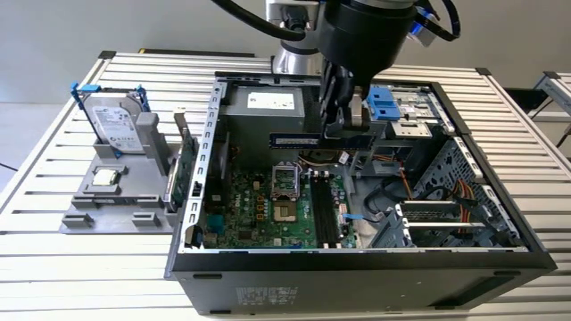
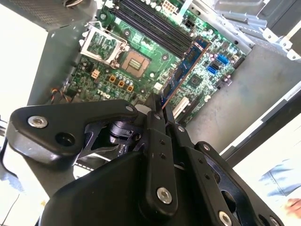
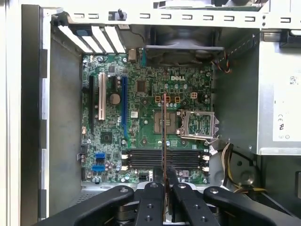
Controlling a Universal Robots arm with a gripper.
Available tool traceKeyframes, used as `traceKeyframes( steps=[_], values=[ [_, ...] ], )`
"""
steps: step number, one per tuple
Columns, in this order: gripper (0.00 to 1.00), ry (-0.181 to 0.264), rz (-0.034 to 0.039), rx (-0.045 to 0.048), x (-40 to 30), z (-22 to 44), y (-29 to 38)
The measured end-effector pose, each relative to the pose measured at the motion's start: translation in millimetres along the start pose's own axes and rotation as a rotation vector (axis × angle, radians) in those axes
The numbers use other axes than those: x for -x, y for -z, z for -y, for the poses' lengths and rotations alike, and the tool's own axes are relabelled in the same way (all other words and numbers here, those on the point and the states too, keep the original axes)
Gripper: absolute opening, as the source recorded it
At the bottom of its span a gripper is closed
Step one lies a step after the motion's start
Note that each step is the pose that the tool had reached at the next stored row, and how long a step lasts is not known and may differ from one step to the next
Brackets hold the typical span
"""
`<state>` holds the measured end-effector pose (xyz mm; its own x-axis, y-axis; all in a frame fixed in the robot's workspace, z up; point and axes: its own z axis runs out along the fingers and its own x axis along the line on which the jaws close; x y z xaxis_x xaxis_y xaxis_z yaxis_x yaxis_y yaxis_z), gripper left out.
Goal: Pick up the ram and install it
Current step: 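Pick up the ram and move it above insertion slot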
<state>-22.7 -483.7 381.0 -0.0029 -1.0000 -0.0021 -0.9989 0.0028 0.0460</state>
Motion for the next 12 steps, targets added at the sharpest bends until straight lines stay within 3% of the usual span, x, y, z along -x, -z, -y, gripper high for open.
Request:
traceKeyframes(
  steps=[12],
  values=[
    [0.0, 0.0, 0.0, 0.0, 0.2, 7.6, 0.3]
  ],
)
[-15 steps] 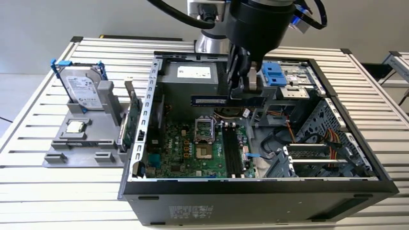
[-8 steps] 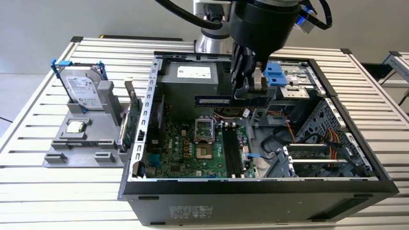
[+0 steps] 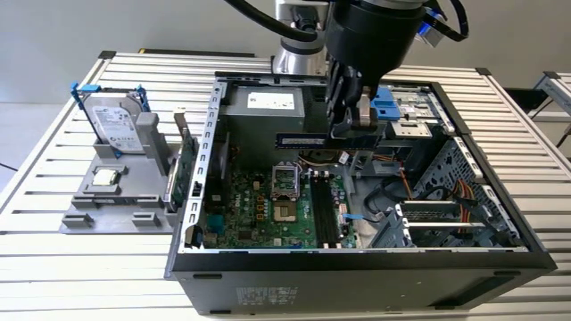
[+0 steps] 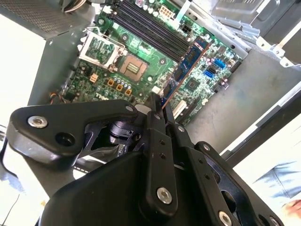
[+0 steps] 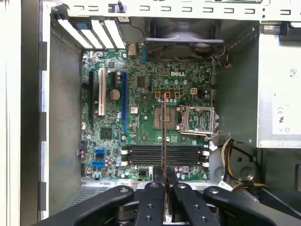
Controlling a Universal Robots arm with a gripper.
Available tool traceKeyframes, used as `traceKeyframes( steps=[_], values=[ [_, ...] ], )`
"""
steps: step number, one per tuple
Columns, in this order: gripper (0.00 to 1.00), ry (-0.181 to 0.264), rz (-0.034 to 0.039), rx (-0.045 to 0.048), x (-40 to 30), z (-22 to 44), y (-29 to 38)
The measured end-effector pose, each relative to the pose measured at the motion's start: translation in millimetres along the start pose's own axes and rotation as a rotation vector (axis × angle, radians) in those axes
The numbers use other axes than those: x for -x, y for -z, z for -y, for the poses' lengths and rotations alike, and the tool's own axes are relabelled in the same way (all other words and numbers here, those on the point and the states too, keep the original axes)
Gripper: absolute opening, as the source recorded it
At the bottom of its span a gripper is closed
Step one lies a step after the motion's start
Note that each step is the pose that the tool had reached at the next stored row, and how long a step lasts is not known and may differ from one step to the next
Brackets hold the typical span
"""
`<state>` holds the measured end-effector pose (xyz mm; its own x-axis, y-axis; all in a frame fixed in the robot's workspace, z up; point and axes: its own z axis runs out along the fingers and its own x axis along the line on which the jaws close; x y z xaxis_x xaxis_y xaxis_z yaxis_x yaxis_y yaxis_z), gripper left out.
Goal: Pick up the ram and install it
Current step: 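Pick up the ram and move it above insertion slot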
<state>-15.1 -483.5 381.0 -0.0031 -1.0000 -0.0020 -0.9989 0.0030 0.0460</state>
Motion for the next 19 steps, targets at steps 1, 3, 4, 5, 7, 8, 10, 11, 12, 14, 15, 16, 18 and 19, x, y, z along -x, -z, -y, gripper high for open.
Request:
traceKeyframes(
  steps=[1, 3, 4, 5, 7, 8, 10, 11, 12, 14, 15, 16, 18, 19],
  values=[
    [0.0, 0.0, -0.0001, 0.0, 0.0, 1.1, 0.1],
    [0.0, 0.0, 0.0001, 0.0, 0.0, 3.6, 0.1],
    [0.0, 0.0, 0.0001, 0.0, 0.0, 3.9, 0.2],
    [0.0, 0.0, 0.0001, 0.0, 0.0, 4.0, 0.2],
    [0.0, 0.0, 0.0, 0.0, 0.0, 4.0, 0.2],
    [0.0, 0.0, 0.0, 0.0, 0.0, 4.1, 0.2],
    [0.0, 0.0, 0.0, 0.0, 0.0, 4.1, 0.2],
    [0.0, 0.0, 0.0, 0.0, 0.0, 4.1, 0.2],
    [0.0, 0.0, 0.0, 0.0, 0.0, 4.2, 0.2],
    [0.0, -0.007, 0.0003, 0.0, 0.0, 4.9, 0.2],
    [0.0, -0.01, 0.0005, 0.0, 0.0, 5.0, 0.2],
    [0.0, -0.012, 0.0004, -0.0001, 0.0, 5.0, 0.2],
    [0.0, -0.011, 0.0003, 0.0, 0.0, 5.1, 0.2],
    [0.0, -0.01, 0.0002, 0.0, 0.0, 5.5, 0.3]
  ],
)
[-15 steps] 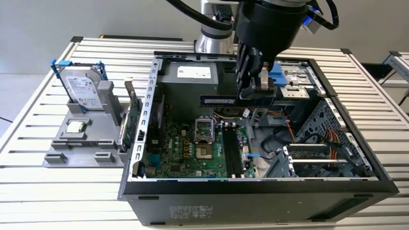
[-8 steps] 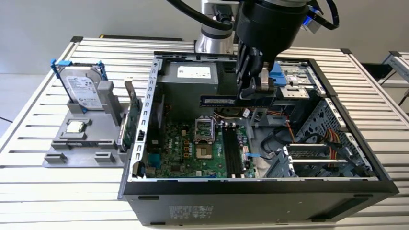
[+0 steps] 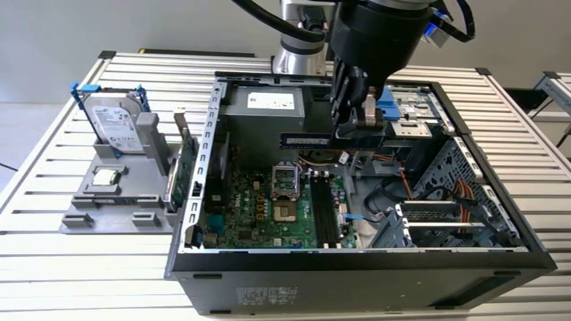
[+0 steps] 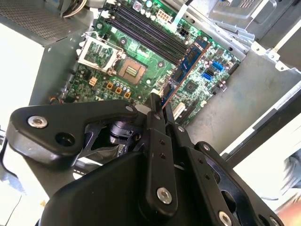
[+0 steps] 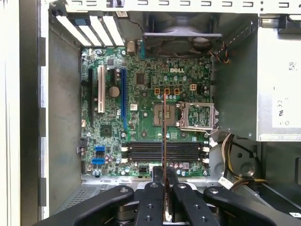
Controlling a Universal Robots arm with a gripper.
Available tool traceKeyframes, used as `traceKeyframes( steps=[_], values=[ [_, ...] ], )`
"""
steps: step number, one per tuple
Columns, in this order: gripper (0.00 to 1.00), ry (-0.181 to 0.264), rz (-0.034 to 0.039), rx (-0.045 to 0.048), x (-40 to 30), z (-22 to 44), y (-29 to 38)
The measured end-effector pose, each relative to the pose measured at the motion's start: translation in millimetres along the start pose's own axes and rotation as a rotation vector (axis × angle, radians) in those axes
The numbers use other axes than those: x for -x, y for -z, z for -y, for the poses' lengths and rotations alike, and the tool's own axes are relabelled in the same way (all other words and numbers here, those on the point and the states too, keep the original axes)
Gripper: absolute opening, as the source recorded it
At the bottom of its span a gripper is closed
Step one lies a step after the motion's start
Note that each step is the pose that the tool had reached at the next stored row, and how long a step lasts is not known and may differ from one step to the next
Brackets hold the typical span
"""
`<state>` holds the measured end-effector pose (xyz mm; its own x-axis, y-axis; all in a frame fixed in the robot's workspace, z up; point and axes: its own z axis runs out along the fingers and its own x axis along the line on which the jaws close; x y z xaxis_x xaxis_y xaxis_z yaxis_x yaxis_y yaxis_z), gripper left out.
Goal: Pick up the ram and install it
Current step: 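Pick up the ram and move it above insertion slot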
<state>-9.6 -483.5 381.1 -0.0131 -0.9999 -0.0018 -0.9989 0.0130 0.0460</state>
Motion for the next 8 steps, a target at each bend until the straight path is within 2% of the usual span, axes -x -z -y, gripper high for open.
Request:
traceKeyframes(
  steps=[8],
  values=[
    [0.0, 0.0, 0.0, 0.0, 0.0, 0.2, 0.0]
  ],
)
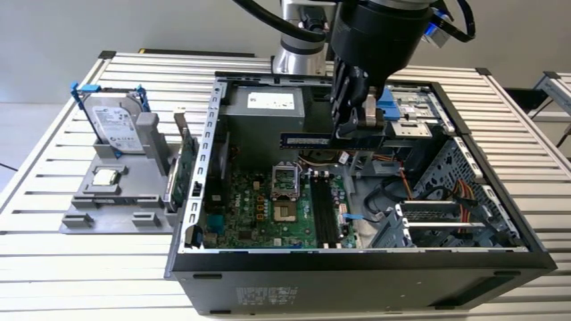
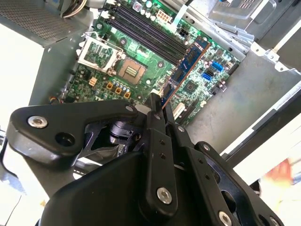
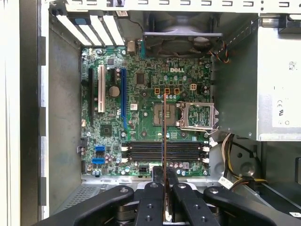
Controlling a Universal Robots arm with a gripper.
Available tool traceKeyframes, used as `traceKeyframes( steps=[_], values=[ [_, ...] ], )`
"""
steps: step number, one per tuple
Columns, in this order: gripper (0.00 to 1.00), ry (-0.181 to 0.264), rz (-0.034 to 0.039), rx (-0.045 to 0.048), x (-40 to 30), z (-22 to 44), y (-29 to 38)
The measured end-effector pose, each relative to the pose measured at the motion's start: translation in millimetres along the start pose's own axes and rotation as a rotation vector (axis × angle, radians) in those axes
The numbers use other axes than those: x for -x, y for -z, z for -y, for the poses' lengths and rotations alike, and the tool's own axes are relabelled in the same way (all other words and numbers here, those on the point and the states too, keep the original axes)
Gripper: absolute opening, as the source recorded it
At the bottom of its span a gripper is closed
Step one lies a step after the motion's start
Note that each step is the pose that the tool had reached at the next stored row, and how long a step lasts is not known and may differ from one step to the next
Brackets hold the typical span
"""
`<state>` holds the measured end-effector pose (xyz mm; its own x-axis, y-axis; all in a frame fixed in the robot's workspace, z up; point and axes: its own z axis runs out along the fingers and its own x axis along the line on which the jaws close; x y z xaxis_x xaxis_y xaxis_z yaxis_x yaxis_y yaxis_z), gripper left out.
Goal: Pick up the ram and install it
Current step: 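Pick up the ram and move it above insertion slot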
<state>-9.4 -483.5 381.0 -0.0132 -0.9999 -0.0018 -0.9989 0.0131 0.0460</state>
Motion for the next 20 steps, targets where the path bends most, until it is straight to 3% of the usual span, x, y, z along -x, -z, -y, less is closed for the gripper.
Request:
traceKeyframes(
  steps=[8, 20],
  values=[
    [0.0, -0.009, 0.0005, -0.0001, 0.1, 0.0, 0.0],
    [0.0, -0.163, 0.0075, -0.0003, 0.0, 0.0, 0.0]
  ],
)
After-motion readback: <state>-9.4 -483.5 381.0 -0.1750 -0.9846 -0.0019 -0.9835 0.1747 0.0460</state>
